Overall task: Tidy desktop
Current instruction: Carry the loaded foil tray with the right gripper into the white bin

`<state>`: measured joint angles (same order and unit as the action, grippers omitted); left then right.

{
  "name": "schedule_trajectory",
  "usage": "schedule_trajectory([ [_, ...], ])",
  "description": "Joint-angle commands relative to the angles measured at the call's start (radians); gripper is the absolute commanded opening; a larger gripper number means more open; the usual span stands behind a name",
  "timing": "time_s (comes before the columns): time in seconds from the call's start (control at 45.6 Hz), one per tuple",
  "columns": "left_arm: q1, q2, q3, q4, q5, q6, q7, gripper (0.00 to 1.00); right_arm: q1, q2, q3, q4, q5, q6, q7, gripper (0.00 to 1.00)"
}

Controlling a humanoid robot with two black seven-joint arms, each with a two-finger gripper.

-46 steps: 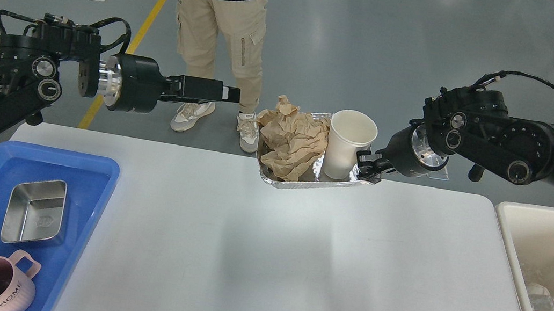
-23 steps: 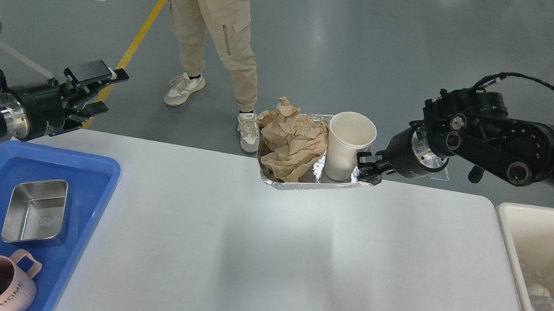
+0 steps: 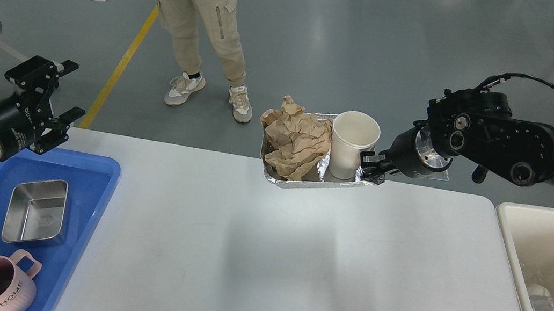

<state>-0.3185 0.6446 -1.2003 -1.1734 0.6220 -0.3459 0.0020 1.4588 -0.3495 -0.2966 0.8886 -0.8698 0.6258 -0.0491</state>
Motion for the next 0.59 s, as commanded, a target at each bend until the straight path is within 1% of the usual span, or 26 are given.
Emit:
schedule_trajectory([
  [0.0, 0.059, 0.029, 0.002, -0.014, -0.042, -0.054, 0.004, 0.98, 0.000, -0.013, -0.001, 0.000, 0.000, 0.000, 0.000, 0.00],
  [0.088, 0.082, 0.064, 0.001, -0.012, -0.044, -0.119, 0.004, 0.98, -0.002, -0.032, 0.000, 0.001, 0.000, 0.000, 0.000, 0.00],
  [0.132, 0.090, 0.075, -0.004, -0.011, -0.044, -0.134, 0.003, 0.98, -0.002, -0.049, 0.000, 0.001, 0.000, 0.000, 0.000, 0.00],
  [0.263, 0.111, 0.101, -0.004, -0.008, -0.044, -0.143, 0.001, 0.98, -0.005, -0.117, 0.020, 0.018, 0.002, 0.000, 0.000, 0.00],
  [0.439, 0.130, 0.107, -0.004, -0.006, -0.044, -0.174, 0.003, 0.98, -0.032, -0.255, 0.030, 0.049, 0.017, 0.000, 0.000, 0.00],
  [0.57, 0.130, 0.109, -0.004, -0.006, -0.044, -0.176, 0.003, 0.98, -0.095, -0.367, 0.068, 0.053, 0.017, -0.006, 0.000, 0.00],
])
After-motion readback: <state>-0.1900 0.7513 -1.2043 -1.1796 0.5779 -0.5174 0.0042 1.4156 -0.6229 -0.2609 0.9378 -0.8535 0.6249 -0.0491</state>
